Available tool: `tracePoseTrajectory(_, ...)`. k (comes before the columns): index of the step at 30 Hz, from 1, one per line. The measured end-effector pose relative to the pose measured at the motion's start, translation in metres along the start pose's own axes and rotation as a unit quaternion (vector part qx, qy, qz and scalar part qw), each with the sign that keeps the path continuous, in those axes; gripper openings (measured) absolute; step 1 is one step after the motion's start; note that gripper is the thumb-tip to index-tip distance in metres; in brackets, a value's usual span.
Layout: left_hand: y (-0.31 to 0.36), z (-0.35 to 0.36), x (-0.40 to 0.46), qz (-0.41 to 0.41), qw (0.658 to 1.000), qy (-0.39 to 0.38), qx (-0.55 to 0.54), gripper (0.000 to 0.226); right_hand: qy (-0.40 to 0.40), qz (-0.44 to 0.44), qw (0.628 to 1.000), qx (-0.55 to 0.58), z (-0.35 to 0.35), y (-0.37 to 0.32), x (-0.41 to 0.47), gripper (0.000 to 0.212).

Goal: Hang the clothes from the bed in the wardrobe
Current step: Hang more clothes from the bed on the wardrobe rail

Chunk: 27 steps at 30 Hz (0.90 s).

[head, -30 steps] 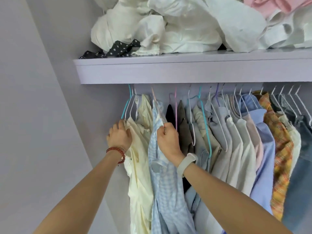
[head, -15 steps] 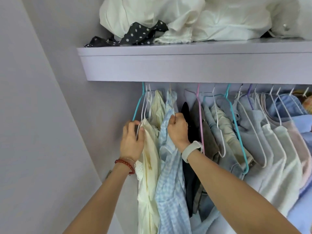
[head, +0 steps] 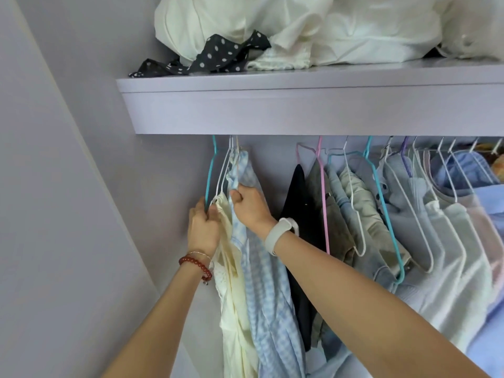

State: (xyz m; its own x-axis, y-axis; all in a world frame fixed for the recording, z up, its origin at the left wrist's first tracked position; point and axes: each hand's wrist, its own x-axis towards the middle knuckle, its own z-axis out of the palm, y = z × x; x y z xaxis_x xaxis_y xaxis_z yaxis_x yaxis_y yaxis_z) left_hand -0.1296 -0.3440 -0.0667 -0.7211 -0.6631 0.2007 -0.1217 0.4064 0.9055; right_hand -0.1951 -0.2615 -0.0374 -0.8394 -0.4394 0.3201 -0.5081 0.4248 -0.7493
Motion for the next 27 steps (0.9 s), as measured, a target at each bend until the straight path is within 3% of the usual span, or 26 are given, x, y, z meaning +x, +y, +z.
tracePoseTrajectory(5, 0.001, -0.01, -0.001, 0.025, 0.998, -0.032, 0.044, 0.033, -0.041, 0.016, 0.998, 0.037, 0.004, 0.002, 0.001, 0.042)
tracePoseTrajectory(8, 0.005, -0.011, -0.006, 0.028, 0.996, -0.031, 0.08, 0.039, -0.068, 0.021, 0.995, 0.07, -0.007, 0.013, -0.012, 0.027)
tracePoseTrajectory(10, 0.014, -0.011, -0.013, 0.05, 0.995, 0.009, 0.091, 0.045, -0.035, 0.016, 0.997, 0.061, -0.018, 0.023, -0.026, 0.032)
tracePoseTrajectory(13, 0.036, -0.007, -0.026, 0.151, 0.982, 0.075, 0.082, 0.038, 0.048, -0.01, 0.998, 0.025, -0.044, 0.039, -0.053, 0.03)
tracePoseTrajectory(16, 0.061, 0.008, -0.04, 0.253, 0.963, 0.079, 0.055, 0.035, 0.146, -0.071, 0.987, -0.01, -0.081, 0.051, -0.08, 0.028)
tracePoseTrajectory(18, 0.072, 0.029, -0.049, 0.294, 0.954, 0.042, 0.034, 0.032, 0.232, -0.102, 0.965, -0.075, -0.107, 0.061, -0.095, 0.029)
tracePoseTrajectory(21, 0.076, 0.073, -0.07, 0.238, 0.967, -0.089, -0.008, 0.038, 0.319, -0.08, 0.925, -0.189, -0.142, 0.084, -0.115, 0.029)
tracePoseTrajectory(24, 0.072, 0.115, -0.092, 0.147, 0.968, -0.203, -0.006, 0.055, 0.343, -0.004, 0.908, -0.241, -0.165, 0.109, -0.134, 0.032)
tracePoseTrajectory(27, 0.069, 0.142, -0.107, 0.122, 0.969, -0.217, -0.008, 0.06, 0.331, 0.013, 0.904, -0.27, -0.178, 0.121, -0.146, 0.037)
